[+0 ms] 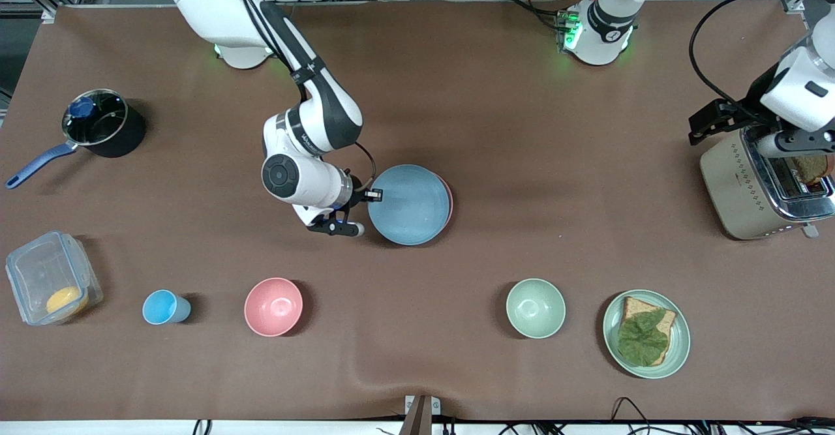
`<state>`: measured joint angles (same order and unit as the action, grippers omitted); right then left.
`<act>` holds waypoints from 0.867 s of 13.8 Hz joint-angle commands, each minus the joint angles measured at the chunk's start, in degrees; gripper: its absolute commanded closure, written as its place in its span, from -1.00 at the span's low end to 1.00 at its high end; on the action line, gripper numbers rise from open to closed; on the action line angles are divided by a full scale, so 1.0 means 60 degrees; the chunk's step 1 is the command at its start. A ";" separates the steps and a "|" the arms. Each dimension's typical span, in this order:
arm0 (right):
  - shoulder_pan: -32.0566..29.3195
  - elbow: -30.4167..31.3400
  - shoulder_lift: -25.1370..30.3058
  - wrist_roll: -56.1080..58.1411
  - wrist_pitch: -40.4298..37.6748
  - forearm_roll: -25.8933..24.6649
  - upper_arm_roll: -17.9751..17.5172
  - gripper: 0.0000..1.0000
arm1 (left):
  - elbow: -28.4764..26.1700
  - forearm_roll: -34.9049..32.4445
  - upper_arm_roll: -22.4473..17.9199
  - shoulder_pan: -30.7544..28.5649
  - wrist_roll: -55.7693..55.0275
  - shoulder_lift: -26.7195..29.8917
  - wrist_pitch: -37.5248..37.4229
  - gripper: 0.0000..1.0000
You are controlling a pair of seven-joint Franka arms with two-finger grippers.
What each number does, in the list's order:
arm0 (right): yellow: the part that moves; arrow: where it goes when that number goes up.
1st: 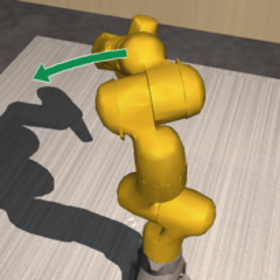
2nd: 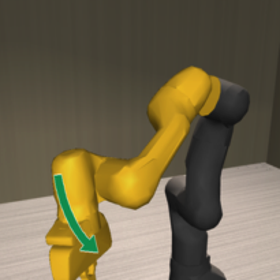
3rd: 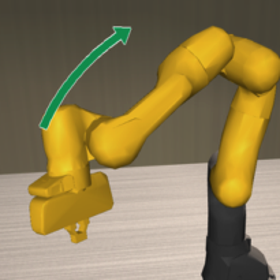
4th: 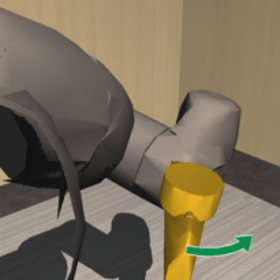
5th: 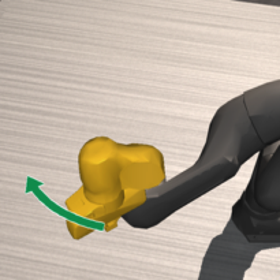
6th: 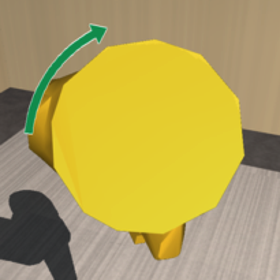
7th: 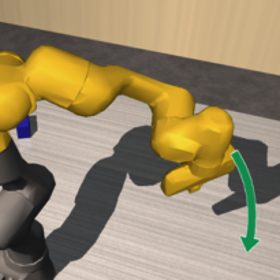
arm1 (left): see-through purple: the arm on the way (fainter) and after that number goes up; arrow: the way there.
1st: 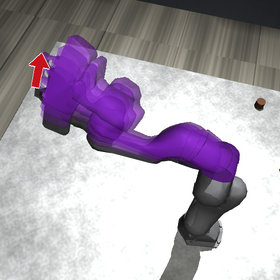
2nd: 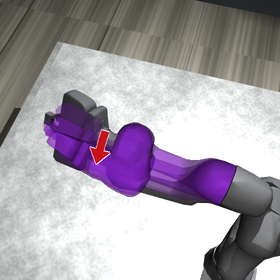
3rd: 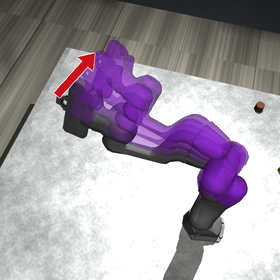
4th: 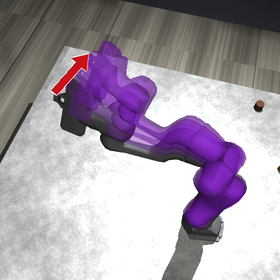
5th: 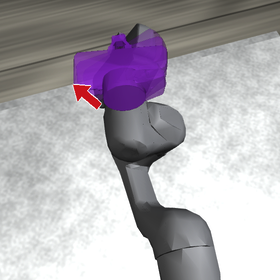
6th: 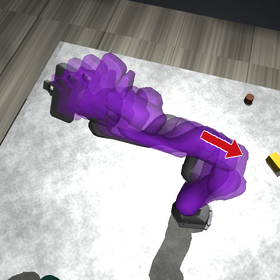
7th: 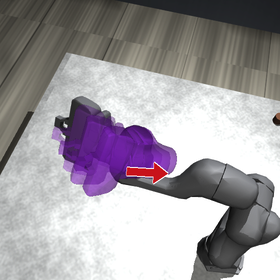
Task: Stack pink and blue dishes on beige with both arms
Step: 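Lower the blue plate onto the pink plate and open the right gripper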
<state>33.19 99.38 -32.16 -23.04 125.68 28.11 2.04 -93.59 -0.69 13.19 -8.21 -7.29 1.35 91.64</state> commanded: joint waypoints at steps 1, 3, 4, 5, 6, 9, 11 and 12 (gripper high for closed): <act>0.0181 0.0063 0.0058 -0.0174 0.0103 0.0075 0.0129 1.00 | 0.0071 0.0130 0.0042 -0.0082 0.0133 0.0097 -0.0185 -1.00; 0.0152 0.0063 0.0058 -0.0189 0.0044 0.0075 0.0129 0.12 | 0.0085 0.0130 0.0115 -0.0068 0.0088 0.0097 -0.0185 -1.00; 0.0137 0.0063 0.0058 -0.0392 0.0058 0.0075 0.0129 -0.87 | 0.0086 0.0130 0.0130 -0.0068 0.0073 0.0097 -0.0185 -1.00; 0.0137 0.0048 0.0101 -0.0583 0.0030 0.0075 0.0129 -1.00 | 0.0071 0.0130 0.0116 -0.0068 0.0044 0.0112 -0.0185 -1.00; 0.0064 0.0062 0.0174 -0.0570 -0.0014 0.0061 0.0144 -1.00 | 0.0085 0.0130 0.0116 -0.0068 0.0058 0.0141 -0.0185 -1.00; 0.0020 0.0004 0.0758 -0.0424 -0.0961 -0.0623 0.0711 -1.00 | 0.0144 0.0130 0.0130 -0.0068 0.0029 0.0156 -0.0199 -1.00; -0.0169 -0.0025 0.1111 0.0159 -0.1624 -0.1082 0.1123 -1.00 | 0.0246 0.0130 0.0130 -0.0068 -0.0015 0.0142 -0.0403 -1.00; -0.0374 0.0033 0.1272 0.0627 -0.1727 -0.1097 0.1212 -1.00 | 0.0377 0.0116 0.0130 -0.0068 -0.0015 0.0141 -0.0477 -1.00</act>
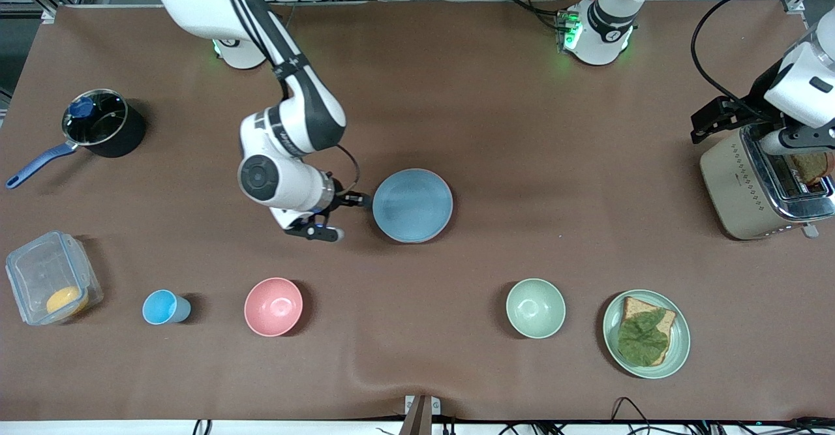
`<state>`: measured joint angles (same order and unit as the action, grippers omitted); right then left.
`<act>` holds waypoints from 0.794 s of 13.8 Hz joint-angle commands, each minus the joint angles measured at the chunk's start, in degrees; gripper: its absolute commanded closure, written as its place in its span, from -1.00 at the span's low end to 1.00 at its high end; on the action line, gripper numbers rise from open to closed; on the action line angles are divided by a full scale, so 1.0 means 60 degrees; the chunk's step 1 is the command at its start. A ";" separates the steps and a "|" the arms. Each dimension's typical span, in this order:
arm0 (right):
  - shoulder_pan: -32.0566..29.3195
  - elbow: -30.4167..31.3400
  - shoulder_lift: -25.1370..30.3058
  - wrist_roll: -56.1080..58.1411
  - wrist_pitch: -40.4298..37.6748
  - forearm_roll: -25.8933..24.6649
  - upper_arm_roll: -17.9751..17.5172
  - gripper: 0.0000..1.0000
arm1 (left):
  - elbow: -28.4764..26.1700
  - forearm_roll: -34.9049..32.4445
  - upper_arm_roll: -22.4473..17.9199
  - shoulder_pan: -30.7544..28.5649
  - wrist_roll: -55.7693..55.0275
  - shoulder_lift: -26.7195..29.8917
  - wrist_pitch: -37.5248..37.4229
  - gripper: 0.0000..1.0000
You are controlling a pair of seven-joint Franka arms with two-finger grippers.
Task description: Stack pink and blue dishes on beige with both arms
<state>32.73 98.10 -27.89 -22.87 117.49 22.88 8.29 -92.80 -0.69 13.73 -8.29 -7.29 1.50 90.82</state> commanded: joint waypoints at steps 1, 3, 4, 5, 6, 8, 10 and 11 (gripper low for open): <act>-0.0589 0.0246 0.0663 0.1111 -0.0653 -0.0238 0.0259 -1.00 | 0.0275 0.0116 0.0041 -0.0053 -0.0016 0.0116 -0.0488 -1.00; -0.0928 0.0362 0.0853 0.2035 -0.0919 -0.0791 0.0507 -1.00 | 0.0392 0.0130 0.0012 -0.0053 -0.0002 0.0116 -0.0518 -1.00; -0.1074 0.0566 0.0956 0.2387 -0.0920 -0.1419 0.0726 -1.00 | 0.0480 0.0116 0.0027 -0.0039 -0.0002 0.0102 -0.0547 -1.00; -0.1221 0.0728 0.1145 0.2754 -0.0920 -0.1730 0.0801 -1.00 | 0.0510 0.0130 0.0027 -0.0039 -0.0002 0.0102 -0.0562 -1.00; -0.1469 0.0918 0.1350 0.3018 -0.0920 -0.1805 0.0889 -1.00 | 0.0568 0.0130 0.0027 -0.0053 -0.0002 0.0087 -0.0548 -1.00; -0.1966 0.1415 0.1804 0.3444 -0.0920 -0.2271 0.0904 -1.00 | 0.0583 0.0130 0.0027 -0.0053 0.0013 0.0087 -0.0591 -1.00; -0.2319 0.2088 0.2389 0.3591 -0.0891 -0.2887 0.0904 -1.00 | 0.0583 0.0130 0.0027 -0.0039 0.0013 0.0087 -0.0621 -1.00; -0.2466 0.2483 0.2682 0.3607 -0.0862 -0.3078 0.0904 -1.00 | 0.0583 0.0145 0.0027 -0.0039 0.0013 0.0073 -0.0621 -1.00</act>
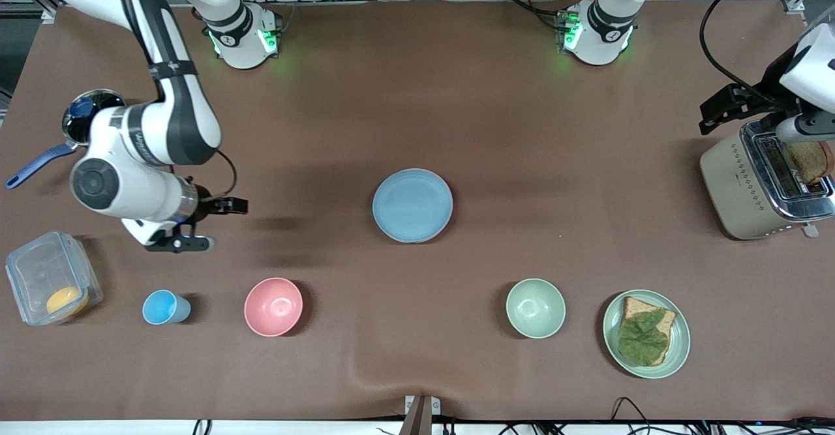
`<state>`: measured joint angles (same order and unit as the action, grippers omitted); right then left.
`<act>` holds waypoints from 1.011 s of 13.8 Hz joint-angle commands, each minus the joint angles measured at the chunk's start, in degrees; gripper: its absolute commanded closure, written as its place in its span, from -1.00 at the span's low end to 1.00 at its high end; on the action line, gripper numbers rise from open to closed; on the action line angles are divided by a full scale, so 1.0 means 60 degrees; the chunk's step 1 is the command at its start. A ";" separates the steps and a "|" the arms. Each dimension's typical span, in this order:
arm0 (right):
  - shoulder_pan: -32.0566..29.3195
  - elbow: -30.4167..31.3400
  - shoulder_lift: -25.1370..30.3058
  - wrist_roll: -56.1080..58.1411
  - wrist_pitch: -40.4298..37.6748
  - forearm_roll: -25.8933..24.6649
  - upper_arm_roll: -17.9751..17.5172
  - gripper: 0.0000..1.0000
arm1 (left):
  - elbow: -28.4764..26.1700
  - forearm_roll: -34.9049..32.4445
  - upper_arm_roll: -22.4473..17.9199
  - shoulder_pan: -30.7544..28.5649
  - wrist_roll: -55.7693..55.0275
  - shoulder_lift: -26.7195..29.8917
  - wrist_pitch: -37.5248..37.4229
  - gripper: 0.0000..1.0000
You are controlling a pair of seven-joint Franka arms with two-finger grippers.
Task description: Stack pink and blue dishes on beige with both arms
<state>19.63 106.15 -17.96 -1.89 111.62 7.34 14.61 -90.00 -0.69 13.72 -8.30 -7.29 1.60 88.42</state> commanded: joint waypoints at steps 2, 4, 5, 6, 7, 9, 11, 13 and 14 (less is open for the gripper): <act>-0.0415 0.1860 0.1686 0.0110 0.0147 -0.0958 -0.0150 -1.00 | 0.0132 0.0174 0.0013 -0.0052 0.0028 0.0041 -0.0206 -1.00; -0.0649 0.2171 0.2258 0.0110 0.0030 -0.1209 -0.0150 -1.00 | 0.0132 0.0218 0.0013 -0.0052 0.0042 0.0027 -0.0221 -1.00; -0.0694 0.2099 0.2478 0.0110 -0.0203 -0.1209 -0.0150 -1.00 | 0.0132 0.0233 0.0027 -0.0052 0.0042 0.0027 -0.0221 -1.00; -0.0694 0.1851 0.2640 0.0095 -0.0394 -0.1224 -0.0150 -1.00 | 0.0117 0.0233 0.0013 -0.0052 0.0100 0.0012 -0.0221 -1.00; -0.0680 0.1486 0.2714 0.0095 -0.0700 -0.1224 -0.0150 -1.00 | 0.0045 0.0233 0.0013 -0.0081 0.0217 0.0012 -0.0221 -1.00; -0.0811 0.0230 0.2759 0.0110 -0.1898 -0.1224 -0.0222 -1.00 | 0.0059 0.0233 -0.0002 -0.0081 0.0247 0.0027 -0.0279 -1.00; -0.0971 -0.1132 0.2715 0.0153 -0.3143 -0.1195 -0.0296 -1.00 | 0.0059 0.0233 -0.0075 -0.0110 0.0480 0.0012 -0.0279 -1.00; -0.2181 -0.2218 0.2715 0.0809 -0.4199 -0.1180 -0.1344 -1.00 | 0.0059 0.0247 -0.0075 -0.0256 0.0701 -0.0003 -0.0279 -1.00; -0.2826 -0.2673 0.2715 0.1031 -0.4639 -0.1180 -0.1917 -1.00 | 0.0030 0.0247 -0.0075 -0.0242 0.0687 0.0012 -0.0279 -1.00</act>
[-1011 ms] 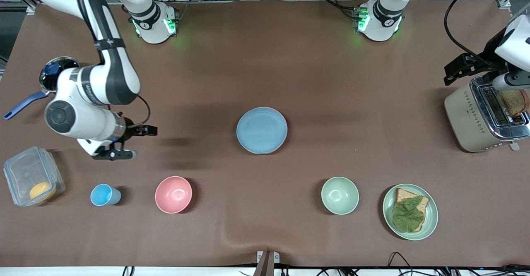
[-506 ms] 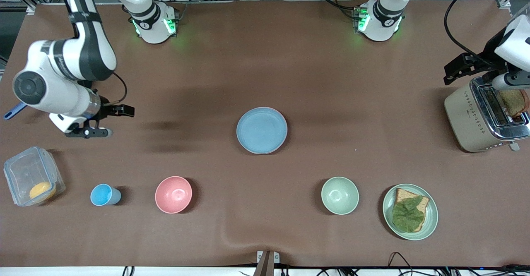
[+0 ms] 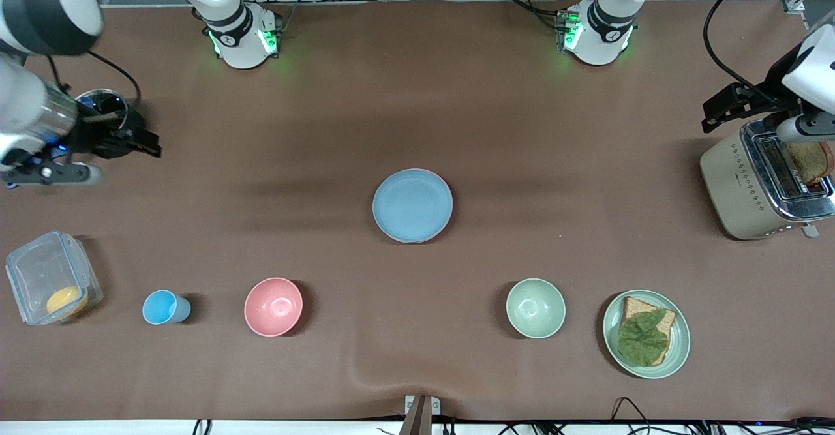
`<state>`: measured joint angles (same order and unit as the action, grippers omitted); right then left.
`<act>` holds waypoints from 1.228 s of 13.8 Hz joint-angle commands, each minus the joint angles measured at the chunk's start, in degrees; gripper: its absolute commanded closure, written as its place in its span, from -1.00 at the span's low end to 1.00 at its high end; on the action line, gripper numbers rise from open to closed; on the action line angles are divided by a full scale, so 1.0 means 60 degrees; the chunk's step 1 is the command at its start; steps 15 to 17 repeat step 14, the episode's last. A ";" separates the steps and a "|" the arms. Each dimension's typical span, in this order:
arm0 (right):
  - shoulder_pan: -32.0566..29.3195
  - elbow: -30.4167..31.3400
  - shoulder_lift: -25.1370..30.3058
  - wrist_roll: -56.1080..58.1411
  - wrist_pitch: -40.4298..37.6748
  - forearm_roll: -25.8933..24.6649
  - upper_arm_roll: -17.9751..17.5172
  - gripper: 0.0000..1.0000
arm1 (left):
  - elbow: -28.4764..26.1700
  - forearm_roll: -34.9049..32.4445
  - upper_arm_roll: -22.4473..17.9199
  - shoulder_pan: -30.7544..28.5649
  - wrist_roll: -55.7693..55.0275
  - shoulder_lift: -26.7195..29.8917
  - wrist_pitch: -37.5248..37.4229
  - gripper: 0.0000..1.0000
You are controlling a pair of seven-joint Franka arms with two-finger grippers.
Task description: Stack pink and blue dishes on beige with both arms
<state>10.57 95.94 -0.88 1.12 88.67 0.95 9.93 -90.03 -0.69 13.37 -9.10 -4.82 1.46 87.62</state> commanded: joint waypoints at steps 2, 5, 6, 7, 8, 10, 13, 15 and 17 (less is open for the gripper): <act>-0.1689 -0.1618 -0.0117 0.0546 -0.1402 -0.0143 -0.1537 -1.00 | 0.0048 0.0247 0.0013 -0.0109 0.0173 0.0021 -0.0145 -1.00; -0.1674 -0.1796 -0.0088 0.0487 -0.1522 -0.0128 -0.1537 -1.00 | 0.0048 0.0247 0.0101 -0.0021 -0.0266 -0.0023 -0.0145 -1.00; -0.1674 -0.1811 -0.0088 0.0487 -0.1522 -0.0114 -0.1552 -1.00 | 0.0048 0.0247 0.0101 -0.0050 -0.0223 -0.0023 -0.0145 -1.00; -0.1660 -0.1811 -0.0088 0.0487 -0.1507 -0.0114 -0.1552 -1.00 | 0.0106 0.0247 0.0101 -0.0050 -0.0266 -0.0023 -0.0145 -1.00; -0.1645 -0.1811 -0.0088 0.0501 -0.1507 -0.0114 -0.1552 -1.00 | 0.0121 0.0262 0.0101 -0.0050 -0.0267 -0.0038 -0.0145 -1.00; -0.1660 -0.1811 -0.0073 0.0502 -0.1478 -0.0114 -0.1552 -1.00 | 0.0136 0.0262 0.0087 -0.0079 -0.0281 -0.0023 -0.0145 -1.00; -0.1660 -0.1811 -0.0044 0.0516 -0.1449 -0.0099 -0.1537 -1.00 | 0.0282 0.0262 0.0087 -0.0080 -0.0281 -0.0067 -0.0159 -1.00; -0.1660 -0.1811 -0.0058 0.0545 -0.1434 -0.0113 -0.1537 -1.00 | 0.0297 0.0247 0.0087 -0.0007 -0.0310 -0.0096 -0.0159 -1.00; -0.1660 -0.1811 -0.0058 0.0545 -0.1434 -0.0113 -0.1537 -1.00 | 0.0297 0.0247 0.0087 -0.0007 -0.0310 -0.0096 -0.0159 -1.00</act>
